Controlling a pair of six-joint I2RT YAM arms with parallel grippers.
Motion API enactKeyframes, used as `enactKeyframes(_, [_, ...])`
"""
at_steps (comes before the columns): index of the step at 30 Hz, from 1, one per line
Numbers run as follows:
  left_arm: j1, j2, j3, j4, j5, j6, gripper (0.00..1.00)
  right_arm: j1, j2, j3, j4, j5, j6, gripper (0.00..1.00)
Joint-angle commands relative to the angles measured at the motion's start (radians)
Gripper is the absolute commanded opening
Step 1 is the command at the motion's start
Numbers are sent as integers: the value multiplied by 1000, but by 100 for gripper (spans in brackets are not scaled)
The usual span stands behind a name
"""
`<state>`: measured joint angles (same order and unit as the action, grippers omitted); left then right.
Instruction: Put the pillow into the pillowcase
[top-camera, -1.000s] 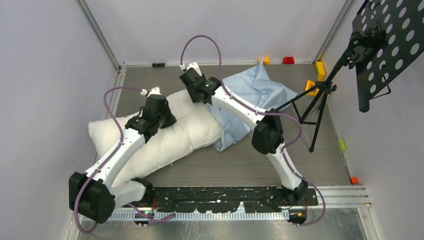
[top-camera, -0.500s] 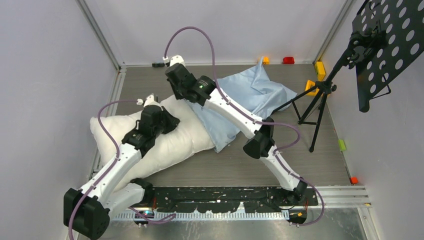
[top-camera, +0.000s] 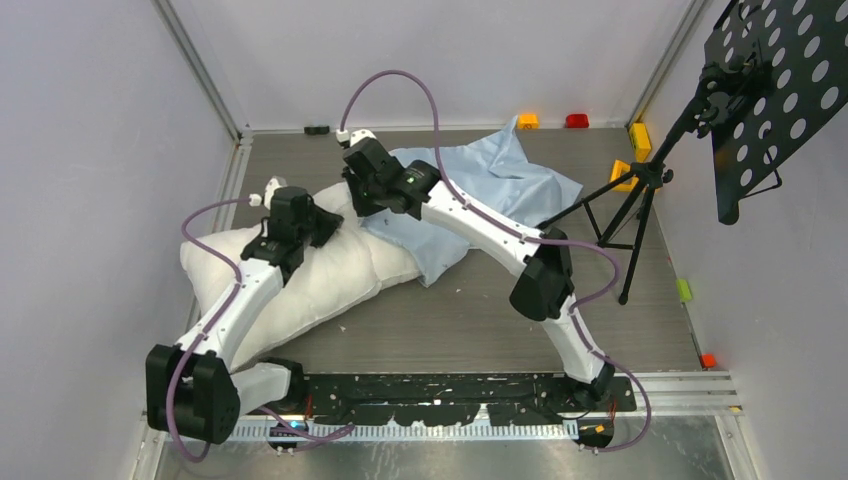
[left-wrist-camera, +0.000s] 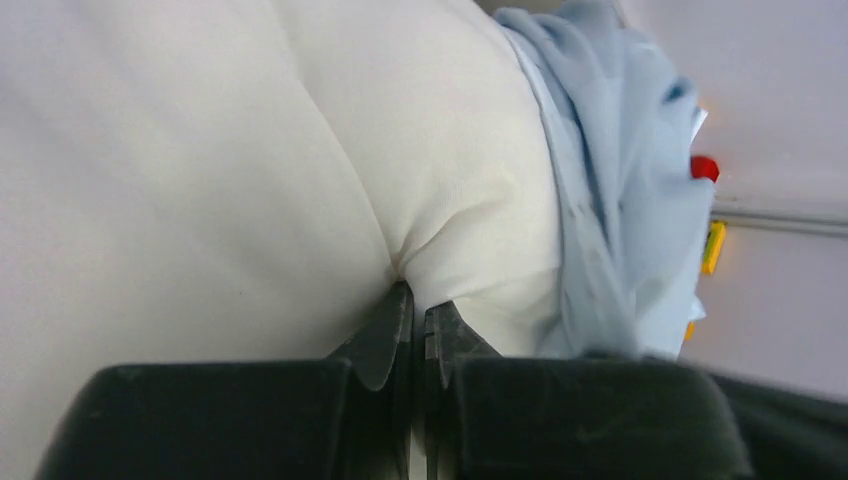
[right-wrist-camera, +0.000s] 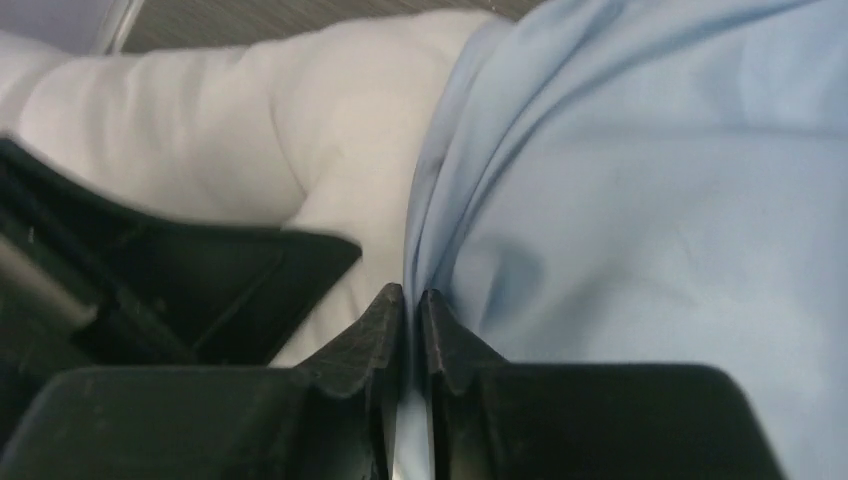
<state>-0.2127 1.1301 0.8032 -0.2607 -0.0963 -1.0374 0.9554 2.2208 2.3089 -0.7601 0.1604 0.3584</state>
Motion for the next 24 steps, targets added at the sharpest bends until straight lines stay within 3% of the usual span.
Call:
enactKeyframes(1, [44, 66, 31, 74, -13, -13, 0, 28, -180, -59, -18, 57, 6, 34])
enactKeyframes(5, [44, 54, 15, 63, -12, 25, 0, 57, -297, -195, -59, 222, -16, 56])
enactKeyframes(8, [44, 44, 17, 30, -22, 48, 0, 93, -387, -312, -72, 361, -22, 61])
enactKeyframes(12, [44, 36, 19, 5, -30, 62, 0, 126, -448, -432, -114, 512, 6, 62])
enactKeyframes(19, [44, 40, 19, -7, -39, 69, 0, 133, -408, -502, -103, 568, 8, 61])
enactKeyframes(24, [44, 45, 18, -9, -57, 83, 0, 137, -331, -392, -151, 628, -9, 46])
